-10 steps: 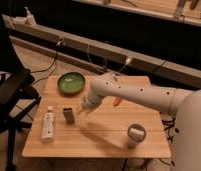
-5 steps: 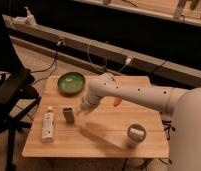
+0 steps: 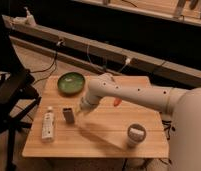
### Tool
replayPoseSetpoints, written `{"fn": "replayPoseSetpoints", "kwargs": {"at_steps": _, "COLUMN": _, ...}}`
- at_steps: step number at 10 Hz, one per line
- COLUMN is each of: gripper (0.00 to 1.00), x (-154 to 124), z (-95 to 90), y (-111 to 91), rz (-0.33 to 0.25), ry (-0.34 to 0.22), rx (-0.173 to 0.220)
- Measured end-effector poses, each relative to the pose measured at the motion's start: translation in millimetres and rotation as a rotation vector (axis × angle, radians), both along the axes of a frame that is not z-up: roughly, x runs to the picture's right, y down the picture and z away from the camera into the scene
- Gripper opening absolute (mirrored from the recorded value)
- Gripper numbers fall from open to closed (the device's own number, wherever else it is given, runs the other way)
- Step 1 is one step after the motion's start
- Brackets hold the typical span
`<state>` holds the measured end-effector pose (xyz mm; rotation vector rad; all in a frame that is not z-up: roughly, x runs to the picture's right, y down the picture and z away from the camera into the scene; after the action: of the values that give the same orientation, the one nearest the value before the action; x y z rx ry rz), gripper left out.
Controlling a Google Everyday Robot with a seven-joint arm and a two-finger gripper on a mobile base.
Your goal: Knock the eraser over
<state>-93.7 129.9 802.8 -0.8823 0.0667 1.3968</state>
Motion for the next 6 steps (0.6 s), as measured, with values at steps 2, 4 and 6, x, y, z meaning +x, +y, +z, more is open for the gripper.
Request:
{"fn": "replayPoseSetpoints", "kwargs": {"at_steps": 2, "gripper": 0.4, "x": -1.0, "z": 6.6, "y": 1.0, "rz": 0.01, "ry": -0.011, "rx": 0.012}}
{"fn": "replayPoseSetpoints", "kwargs": {"at_steps": 4, "gripper": 0.4, "x": -4.6, "z": 7.0, "y": -0.7, "rz": -0.002, "ry": -0.013, "rx": 0.0}}
{"fn": "replayPoseSetpoints", "kwargs": {"at_steps": 6, "gripper": 0.4, "x": -6.3, "z": 12.8, "y": -0.2, "rz": -0.038, "ry": 0.028, "rx": 0.014}}
